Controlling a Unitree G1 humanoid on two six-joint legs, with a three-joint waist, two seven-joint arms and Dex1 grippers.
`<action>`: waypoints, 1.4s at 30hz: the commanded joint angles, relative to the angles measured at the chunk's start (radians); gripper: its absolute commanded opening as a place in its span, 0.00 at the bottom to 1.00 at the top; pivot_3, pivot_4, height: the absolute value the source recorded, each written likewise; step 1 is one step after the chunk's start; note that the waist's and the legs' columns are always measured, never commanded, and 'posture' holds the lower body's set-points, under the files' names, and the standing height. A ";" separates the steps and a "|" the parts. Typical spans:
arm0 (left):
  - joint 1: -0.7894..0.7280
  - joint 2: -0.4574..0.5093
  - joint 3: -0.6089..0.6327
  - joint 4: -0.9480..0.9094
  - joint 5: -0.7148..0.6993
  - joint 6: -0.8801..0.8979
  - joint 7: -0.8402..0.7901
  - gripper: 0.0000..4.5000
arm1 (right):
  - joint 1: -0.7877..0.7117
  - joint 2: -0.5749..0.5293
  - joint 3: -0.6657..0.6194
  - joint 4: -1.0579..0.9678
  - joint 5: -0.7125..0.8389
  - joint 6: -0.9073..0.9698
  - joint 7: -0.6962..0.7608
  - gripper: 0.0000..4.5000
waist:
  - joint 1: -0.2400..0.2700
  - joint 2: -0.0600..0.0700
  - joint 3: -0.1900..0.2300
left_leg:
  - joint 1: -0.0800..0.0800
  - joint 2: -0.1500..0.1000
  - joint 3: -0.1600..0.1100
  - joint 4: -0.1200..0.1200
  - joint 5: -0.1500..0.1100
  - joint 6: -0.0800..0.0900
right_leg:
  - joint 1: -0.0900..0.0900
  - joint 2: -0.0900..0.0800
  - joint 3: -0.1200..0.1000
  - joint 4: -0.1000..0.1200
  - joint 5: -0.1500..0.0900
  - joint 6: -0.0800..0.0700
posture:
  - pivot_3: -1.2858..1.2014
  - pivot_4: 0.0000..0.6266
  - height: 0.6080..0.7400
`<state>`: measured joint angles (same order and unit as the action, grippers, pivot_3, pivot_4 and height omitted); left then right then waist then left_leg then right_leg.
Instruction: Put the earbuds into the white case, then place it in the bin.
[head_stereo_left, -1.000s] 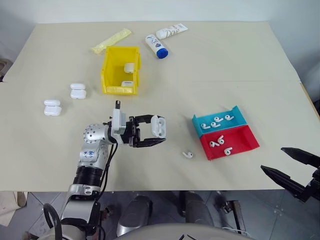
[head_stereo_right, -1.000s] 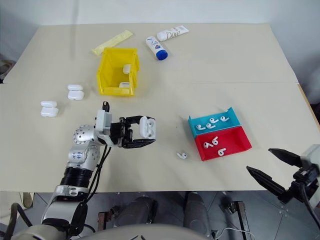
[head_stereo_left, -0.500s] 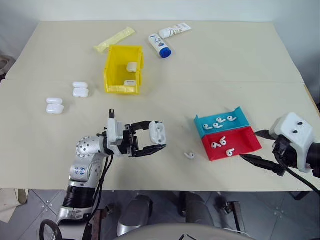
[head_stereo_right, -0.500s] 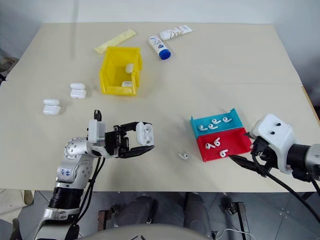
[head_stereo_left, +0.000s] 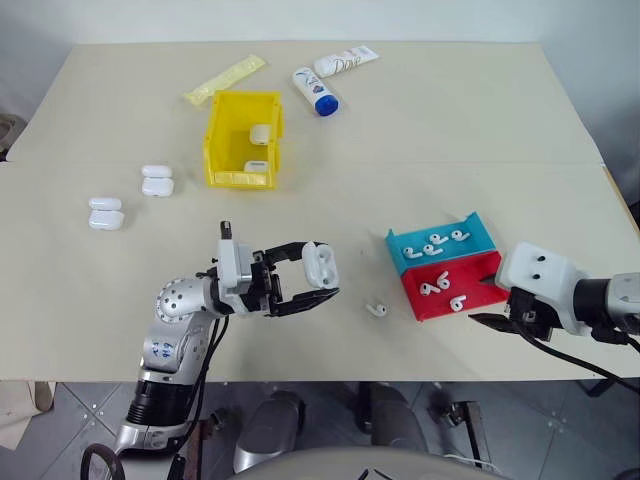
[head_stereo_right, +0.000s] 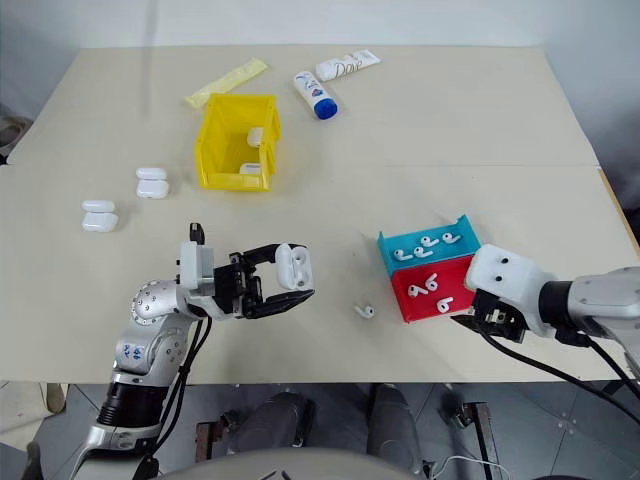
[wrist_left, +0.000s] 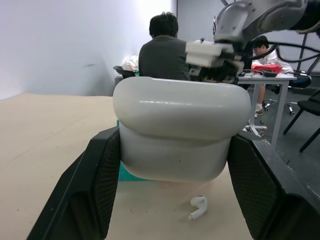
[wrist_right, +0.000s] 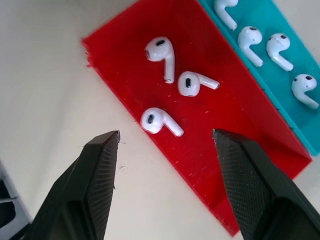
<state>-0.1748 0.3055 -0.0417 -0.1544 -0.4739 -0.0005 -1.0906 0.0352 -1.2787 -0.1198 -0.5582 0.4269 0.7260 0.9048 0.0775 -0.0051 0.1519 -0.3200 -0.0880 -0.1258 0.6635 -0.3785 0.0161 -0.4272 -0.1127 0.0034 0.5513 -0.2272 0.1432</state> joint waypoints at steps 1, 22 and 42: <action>0.007 -0.002 -0.003 -0.046 -0.021 -0.013 0.017 0.62 | -0.070 0.026 0.045 0.031 -0.024 -0.002 0.005 0.68 | 0.000 0.000 0.000 | 0.000 0.000 0.000 0.000 0.000 0.000 | 0.000 0.000 0.000 0.000 0.000 0.000 | 0.52 0.24 1.00; 0.043 0.016 -0.006 -0.087 -0.028 -0.008 0.048 0.62 | -0.125 0.078 0.114 0.094 -0.116 -0.035 0.043 0.68 | 0.001 0.000 0.000 | 0.000 0.000 0.000 0.000 0.000 0.000 | 0.000 0.000 0.000 0.001 0.000 0.000 | 0.52 0.24 1.00; 0.050 0.018 -0.013 -0.094 -0.030 -0.006 0.056 0.62 | -0.081 0.123 0.110 0.113 -0.170 -0.044 0.025 0.68 | 0.000 0.001 0.000 | 0.000 0.000 0.000 0.000 0.000 0.000 | 0.000 0.000 0.000 0.001 0.000 0.000 | 0.52 0.24 1.00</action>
<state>-0.1302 0.3179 -0.0554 -0.1927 -0.4758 0.0004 -1.0390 -0.0314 -1.1653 -0.0025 -0.4333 0.2646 0.6811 0.9317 0.0776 -0.0045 0.1521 -0.3198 -0.0881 -0.1260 0.6635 -0.3786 0.0156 -0.4273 -0.1125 0.0035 0.5519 -0.2273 0.1429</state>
